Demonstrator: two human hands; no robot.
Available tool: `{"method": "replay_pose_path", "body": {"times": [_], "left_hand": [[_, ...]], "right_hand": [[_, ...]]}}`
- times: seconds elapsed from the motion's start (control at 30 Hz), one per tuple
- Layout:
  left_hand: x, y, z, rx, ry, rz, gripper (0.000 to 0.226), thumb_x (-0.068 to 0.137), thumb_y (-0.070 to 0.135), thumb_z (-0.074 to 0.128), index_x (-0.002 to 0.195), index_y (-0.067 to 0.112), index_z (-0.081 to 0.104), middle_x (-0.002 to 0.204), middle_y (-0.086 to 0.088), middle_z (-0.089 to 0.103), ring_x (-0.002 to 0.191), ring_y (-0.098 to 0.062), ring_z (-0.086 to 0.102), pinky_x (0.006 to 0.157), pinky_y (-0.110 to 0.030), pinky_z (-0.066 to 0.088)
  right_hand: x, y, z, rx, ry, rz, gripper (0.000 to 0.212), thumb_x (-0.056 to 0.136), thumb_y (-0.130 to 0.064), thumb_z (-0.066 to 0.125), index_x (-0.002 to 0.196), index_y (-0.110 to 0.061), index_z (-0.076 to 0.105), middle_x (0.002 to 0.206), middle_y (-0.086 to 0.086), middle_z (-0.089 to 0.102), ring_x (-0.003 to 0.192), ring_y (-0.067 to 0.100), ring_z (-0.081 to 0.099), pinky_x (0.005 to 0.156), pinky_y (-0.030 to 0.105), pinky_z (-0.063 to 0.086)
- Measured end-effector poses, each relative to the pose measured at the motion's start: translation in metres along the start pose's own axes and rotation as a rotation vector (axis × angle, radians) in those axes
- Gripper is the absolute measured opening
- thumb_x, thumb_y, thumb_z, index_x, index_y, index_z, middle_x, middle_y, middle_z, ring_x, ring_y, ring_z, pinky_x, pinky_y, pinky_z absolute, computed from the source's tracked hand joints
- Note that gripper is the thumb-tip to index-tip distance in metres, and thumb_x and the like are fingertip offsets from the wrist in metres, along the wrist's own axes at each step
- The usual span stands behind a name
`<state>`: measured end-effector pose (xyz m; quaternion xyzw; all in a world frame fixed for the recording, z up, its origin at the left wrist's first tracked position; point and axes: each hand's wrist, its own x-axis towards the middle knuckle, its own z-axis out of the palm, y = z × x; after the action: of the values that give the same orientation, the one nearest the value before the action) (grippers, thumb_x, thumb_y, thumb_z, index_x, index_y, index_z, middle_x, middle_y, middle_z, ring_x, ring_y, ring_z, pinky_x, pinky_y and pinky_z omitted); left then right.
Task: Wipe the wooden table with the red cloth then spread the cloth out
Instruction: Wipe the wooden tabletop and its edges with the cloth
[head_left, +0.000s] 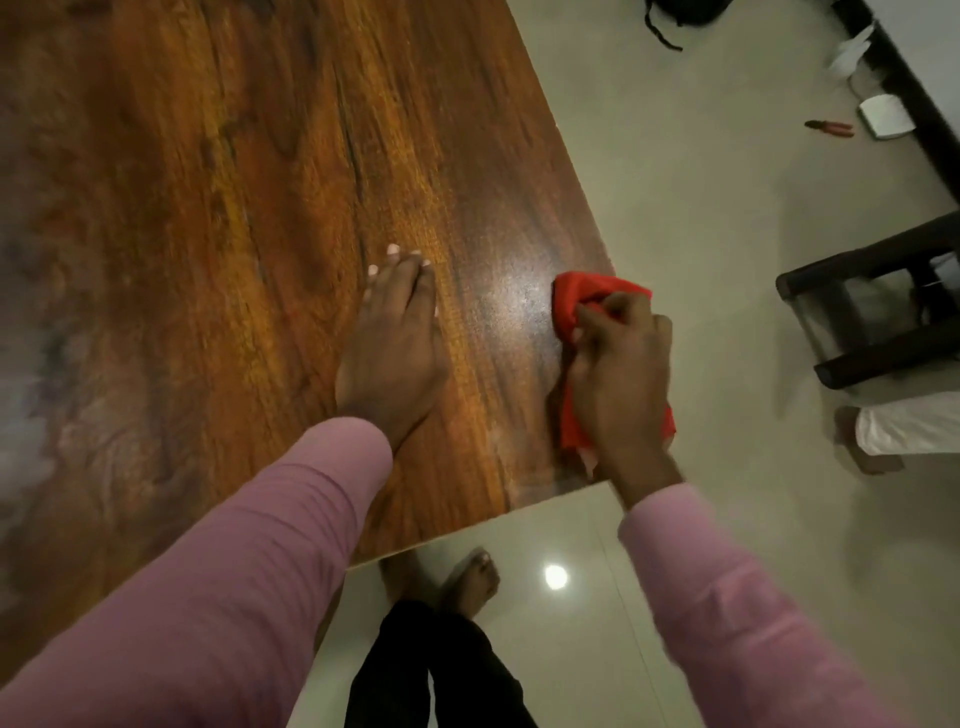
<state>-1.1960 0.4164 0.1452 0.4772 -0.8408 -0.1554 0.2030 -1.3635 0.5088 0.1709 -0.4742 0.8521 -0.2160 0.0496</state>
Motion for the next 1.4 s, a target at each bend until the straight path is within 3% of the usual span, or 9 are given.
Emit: {"method": "replay_pose_path", "body": {"times": [0.3,0.4,0.53,0.67,0.8,0.87,1.0,1.2,1.4], "left_hand": [[0.001,-0.005,-0.004,-0.130,0.013,-0.004,0.044,0.097,0.006,0.037,0.140,-0.006,0.040,0.149,-0.017,0.036,0.145,-0.028,0.018,0.120,-0.034,0.007],[0.001,-0.005,-0.003,-0.102,0.003,0.004,0.044,0.098,0.007,0.037,0.140,-0.006,0.039,0.149,-0.017,0.036,0.145,-0.027,0.018,0.120,-0.035,0.008],[-0.001,-0.002,-0.003,-0.062,0.000,0.015,0.044,0.098,0.009,0.036,0.140,-0.006,0.038,0.149,-0.019,0.036,0.145,-0.029,0.019,0.119,-0.036,0.010],[-0.001,0.001,-0.004,-0.068,-0.013,0.018,0.046,0.097,0.008,0.036,0.140,-0.007,0.038,0.148,-0.019,0.036,0.145,-0.030,0.019,0.120,-0.037,0.009],[-0.002,0.000,-0.007,-0.083,-0.022,0.039,0.046,0.096,0.007,0.036,0.140,-0.008,0.038,0.149,-0.020,0.035,0.145,-0.030,0.018,0.120,-0.034,0.006],[-0.001,0.000,-0.008,-0.081,-0.022,0.041,0.046,0.095,0.007,0.037,0.139,-0.008,0.039,0.148,-0.020,0.036,0.145,-0.030,0.018,0.119,-0.034,0.006],[-0.002,-0.001,-0.007,-0.057,-0.020,0.047,0.046,0.096,0.007,0.037,0.139,-0.007,0.039,0.148,-0.018,0.037,0.145,-0.030,0.020,0.119,-0.035,0.008],[-0.004,-0.002,-0.005,-0.033,-0.023,0.050,0.046,0.097,0.009,0.036,0.140,-0.006,0.038,0.148,-0.018,0.037,0.144,-0.031,0.020,0.120,-0.038,0.010],[-0.004,-0.002,-0.005,-0.004,-0.040,0.047,0.047,0.098,0.011,0.036,0.142,-0.004,0.036,0.150,-0.017,0.034,0.145,-0.029,0.018,0.120,-0.039,0.011]], "right_hand": [[-0.117,-0.038,0.005,0.049,-0.216,-0.419,0.036,0.078,-0.012,0.051,0.108,-0.021,0.069,0.117,-0.001,0.057,0.096,0.022,0.049,0.073,0.031,0.050],[-0.090,0.004,-0.011,-0.001,-0.090,-0.246,0.031,0.077,-0.001,0.069,0.103,-0.017,0.072,0.113,0.005,0.060,0.096,0.027,0.052,0.077,0.035,0.049],[-0.072,0.016,-0.019,0.009,0.042,0.061,0.032,0.078,0.002,0.063,0.105,-0.015,0.073,0.112,0.008,0.060,0.100,0.031,0.047,0.083,0.037,0.045],[-0.134,-0.057,0.008,0.072,-0.077,-0.096,0.039,0.077,-0.009,0.052,0.109,-0.022,0.067,0.116,-0.001,0.055,0.099,0.025,0.050,0.078,0.034,0.049],[-0.174,-0.090,0.019,0.086,-0.271,-0.331,0.049,0.064,-0.024,0.075,0.112,-0.027,0.065,0.122,-0.005,0.054,0.100,0.018,0.050,0.076,0.029,0.050],[-0.165,-0.075,0.015,0.041,-0.256,-0.370,0.044,0.069,-0.021,0.070,0.113,-0.026,0.065,0.121,-0.004,0.055,0.099,0.019,0.050,0.075,0.029,0.049],[-0.123,-0.021,-0.004,0.023,-0.071,-0.170,0.037,0.075,0.001,0.062,0.106,-0.017,0.071,0.113,0.005,0.059,0.095,0.027,0.051,0.077,0.033,0.046],[-0.089,0.008,-0.013,0.003,0.033,0.030,0.030,0.082,0.000,0.063,0.105,-0.016,0.073,0.111,0.005,0.059,0.108,0.028,0.046,0.087,0.020,0.028],[-0.113,0.015,-0.018,-0.026,-0.049,-0.178,0.032,0.079,0.001,0.066,0.107,-0.014,0.072,0.117,0.008,0.059,0.104,0.027,0.047,0.083,0.025,0.033]]}}
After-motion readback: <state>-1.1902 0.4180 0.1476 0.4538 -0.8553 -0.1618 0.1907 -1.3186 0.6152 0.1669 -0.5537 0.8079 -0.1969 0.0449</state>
